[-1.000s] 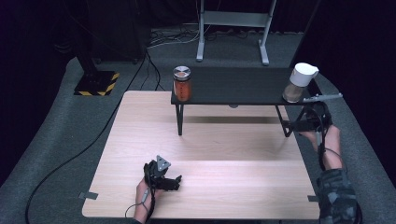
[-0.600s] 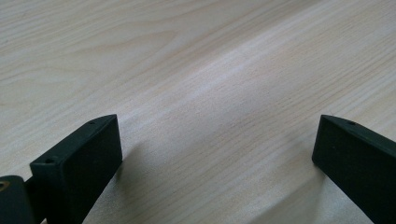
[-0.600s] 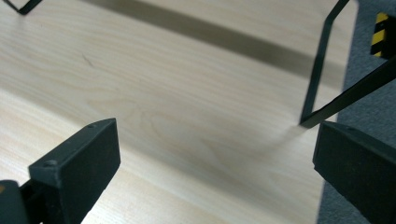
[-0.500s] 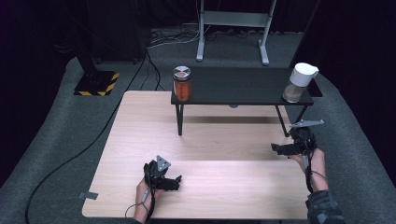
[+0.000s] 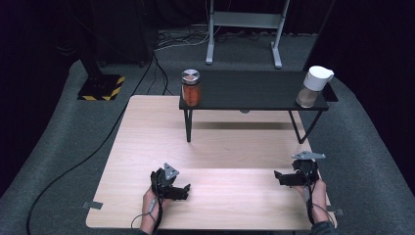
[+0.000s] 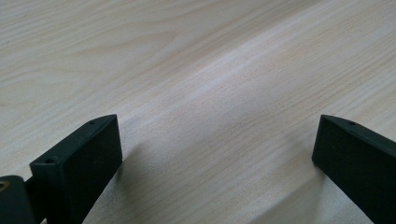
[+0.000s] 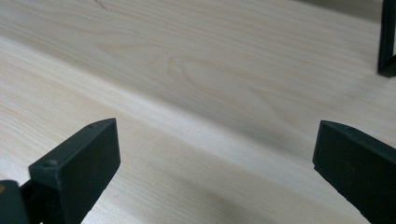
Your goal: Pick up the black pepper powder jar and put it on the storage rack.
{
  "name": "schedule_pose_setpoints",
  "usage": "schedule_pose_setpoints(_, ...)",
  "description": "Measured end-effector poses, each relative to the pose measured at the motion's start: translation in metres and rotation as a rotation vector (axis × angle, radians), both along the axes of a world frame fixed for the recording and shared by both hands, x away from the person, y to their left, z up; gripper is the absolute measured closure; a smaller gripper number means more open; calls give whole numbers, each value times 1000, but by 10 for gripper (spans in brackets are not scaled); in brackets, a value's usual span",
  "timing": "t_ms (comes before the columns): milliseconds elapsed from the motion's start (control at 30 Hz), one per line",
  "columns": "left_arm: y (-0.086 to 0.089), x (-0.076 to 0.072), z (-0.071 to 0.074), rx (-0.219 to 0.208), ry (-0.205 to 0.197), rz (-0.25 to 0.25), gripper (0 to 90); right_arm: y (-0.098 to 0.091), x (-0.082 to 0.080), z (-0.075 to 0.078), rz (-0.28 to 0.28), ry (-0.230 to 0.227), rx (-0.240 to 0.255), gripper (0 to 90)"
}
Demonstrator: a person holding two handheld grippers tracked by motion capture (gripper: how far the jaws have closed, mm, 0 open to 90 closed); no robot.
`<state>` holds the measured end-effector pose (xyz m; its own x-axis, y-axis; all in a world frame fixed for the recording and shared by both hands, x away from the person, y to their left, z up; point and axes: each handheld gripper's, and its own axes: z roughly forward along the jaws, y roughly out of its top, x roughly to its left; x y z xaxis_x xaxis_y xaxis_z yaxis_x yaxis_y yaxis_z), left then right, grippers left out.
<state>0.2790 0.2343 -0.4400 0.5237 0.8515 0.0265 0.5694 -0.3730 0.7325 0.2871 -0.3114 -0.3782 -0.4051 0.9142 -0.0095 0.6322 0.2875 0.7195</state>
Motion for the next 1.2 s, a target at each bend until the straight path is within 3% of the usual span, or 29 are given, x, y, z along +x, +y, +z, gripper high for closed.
schedule_pose_setpoints(300, 0, 0, 0, 1, -1, 0, 12, 6, -35, -39, -6, -77, 10, 0)
schedule_pose_setpoints(367, 0, 0, 0, 2, -1, -1, 11, 4, -38, -45, -2, -79, 31, 0)
schedule_pose_setpoints(500, 0, 0, 0, 3, -1, -1, 11, 10, -44, -53, -30, -86, 23, 0)
schedule_pose_setpoints(767, 0, 0, 0, 2, 1, 0, 11, 7, -46, -61, -25, -99, 37, 0)
schedule_pose_setpoints(1033, -1, -1, 0, 3, -5, 2, 11, 14, -58, -68, -39, -160, 11, 0)
schedule_pose_setpoints(1200, -2, -2, 0, 12, -11, 1, 11, 16, -58, -68, -52, -164, 0, 0)
